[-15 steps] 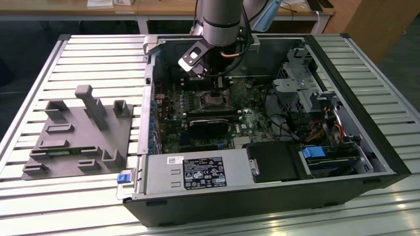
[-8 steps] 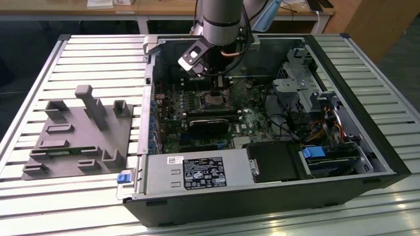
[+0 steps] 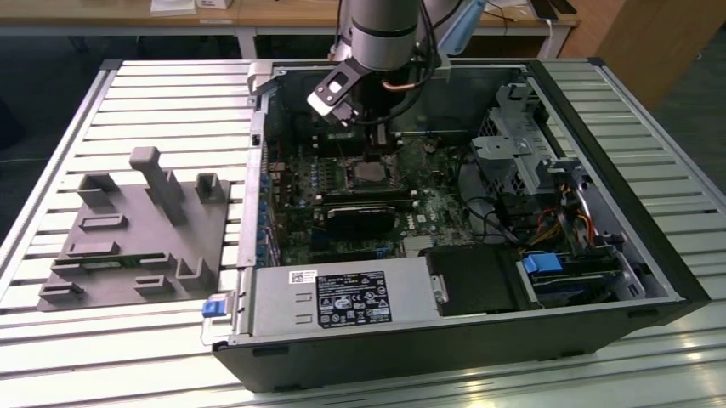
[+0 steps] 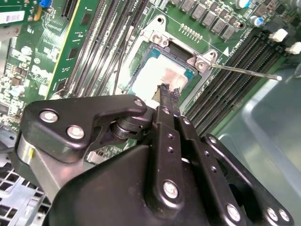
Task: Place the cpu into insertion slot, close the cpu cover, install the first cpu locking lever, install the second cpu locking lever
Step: 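Close the cpu cover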
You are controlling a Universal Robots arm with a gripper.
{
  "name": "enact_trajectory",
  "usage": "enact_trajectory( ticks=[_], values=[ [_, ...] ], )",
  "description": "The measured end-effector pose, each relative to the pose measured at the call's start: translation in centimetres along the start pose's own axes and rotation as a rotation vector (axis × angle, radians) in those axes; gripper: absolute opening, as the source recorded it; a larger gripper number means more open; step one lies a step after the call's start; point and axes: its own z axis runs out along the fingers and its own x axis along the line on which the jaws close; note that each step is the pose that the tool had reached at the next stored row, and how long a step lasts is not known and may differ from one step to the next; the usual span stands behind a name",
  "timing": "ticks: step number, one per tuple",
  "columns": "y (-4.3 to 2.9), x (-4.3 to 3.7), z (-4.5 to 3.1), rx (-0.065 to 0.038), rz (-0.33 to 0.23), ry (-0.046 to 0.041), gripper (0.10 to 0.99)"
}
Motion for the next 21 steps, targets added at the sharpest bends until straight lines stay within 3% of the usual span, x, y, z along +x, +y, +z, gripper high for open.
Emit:
enact_trajectory(
  ticks=[12,21],
  values=[
    [0.01,0.00,-2.71,0.000,0.000,-0.0001,0.106],
    [-0.24,-0.75,-2.77,0.000,0.000,0.0000,0.106]
  ],
)
